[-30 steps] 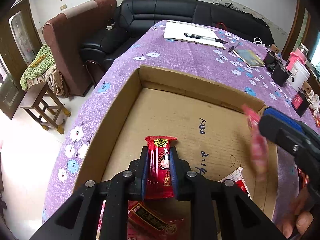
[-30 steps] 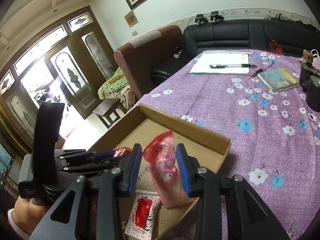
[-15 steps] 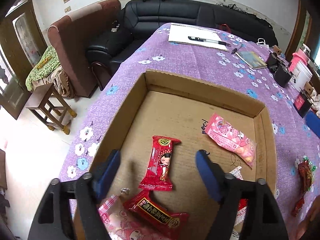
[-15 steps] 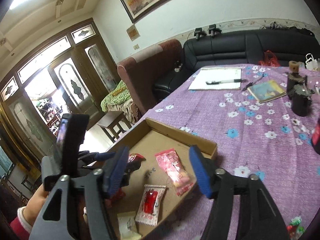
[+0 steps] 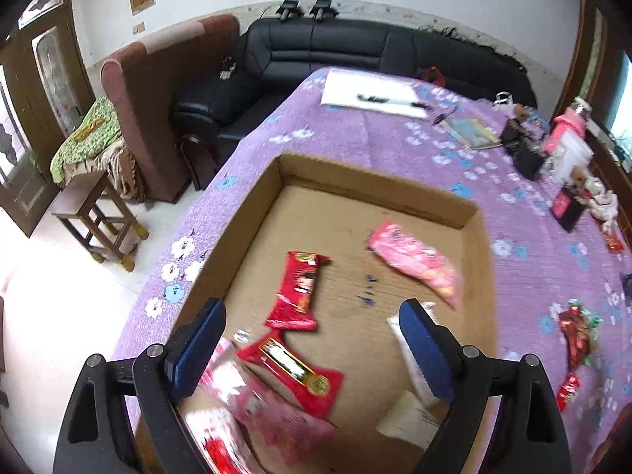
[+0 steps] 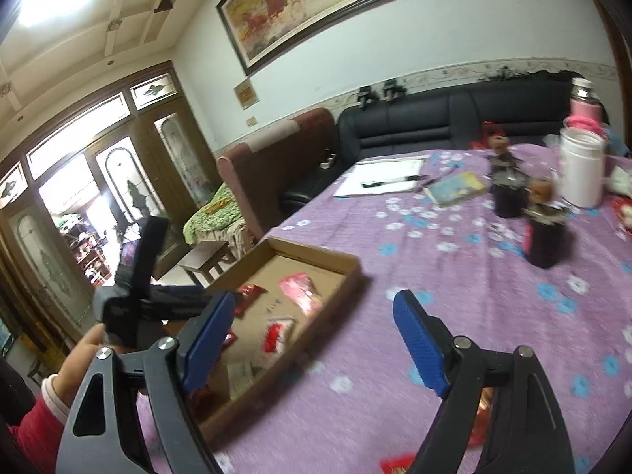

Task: Organize snacks
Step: 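Withdraw both open tools from the tray toward the remaining snacks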

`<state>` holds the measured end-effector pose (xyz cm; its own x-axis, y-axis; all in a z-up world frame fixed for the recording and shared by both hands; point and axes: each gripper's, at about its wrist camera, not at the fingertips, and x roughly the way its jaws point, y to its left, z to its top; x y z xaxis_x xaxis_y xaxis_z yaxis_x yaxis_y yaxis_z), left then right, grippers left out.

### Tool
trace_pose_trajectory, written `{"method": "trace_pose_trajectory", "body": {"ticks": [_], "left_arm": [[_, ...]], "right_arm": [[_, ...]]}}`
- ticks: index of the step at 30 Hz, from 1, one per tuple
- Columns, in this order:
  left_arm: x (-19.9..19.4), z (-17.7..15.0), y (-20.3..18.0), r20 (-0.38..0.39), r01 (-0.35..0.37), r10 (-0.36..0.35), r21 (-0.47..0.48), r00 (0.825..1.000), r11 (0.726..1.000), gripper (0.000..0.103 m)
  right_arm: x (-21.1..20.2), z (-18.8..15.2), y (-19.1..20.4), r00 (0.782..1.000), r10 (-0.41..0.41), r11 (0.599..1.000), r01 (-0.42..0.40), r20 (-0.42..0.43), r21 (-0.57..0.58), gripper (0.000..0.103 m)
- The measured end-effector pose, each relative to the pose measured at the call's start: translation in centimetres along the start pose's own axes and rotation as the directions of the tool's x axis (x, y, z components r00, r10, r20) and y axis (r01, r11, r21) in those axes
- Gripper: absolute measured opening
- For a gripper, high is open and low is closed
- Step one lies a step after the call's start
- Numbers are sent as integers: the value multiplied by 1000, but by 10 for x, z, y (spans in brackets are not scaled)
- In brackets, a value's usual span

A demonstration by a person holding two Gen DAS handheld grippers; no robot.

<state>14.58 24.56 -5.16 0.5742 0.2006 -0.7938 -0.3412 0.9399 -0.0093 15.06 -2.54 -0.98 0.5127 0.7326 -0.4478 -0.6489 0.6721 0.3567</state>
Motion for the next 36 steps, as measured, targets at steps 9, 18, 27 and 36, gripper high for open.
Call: {"method": "trace_pose_trajectory", "body": {"ticks": [9,18,27,36], "left_arm": [[-56,-29,-63,67,111,-120,122,991,986,93],[-64,-74,-143,13,242,-256,287,967,927,93],[-46,-105,-204,-44,295,-307,435,951,851,93],[-26,-105,-217,-73,349,-349,398,934,849,93]], "right_arm": [[-47,-32,-35,994,-111,993,111,-12,42,93],[-84,-62,-79,976,-207,975,212,-73,62,95],[-92,-67,-102,954,-281,959,283,-106,3,100],[-68,-71,-95,941,-297,951,277,-160,-134,100]]}}
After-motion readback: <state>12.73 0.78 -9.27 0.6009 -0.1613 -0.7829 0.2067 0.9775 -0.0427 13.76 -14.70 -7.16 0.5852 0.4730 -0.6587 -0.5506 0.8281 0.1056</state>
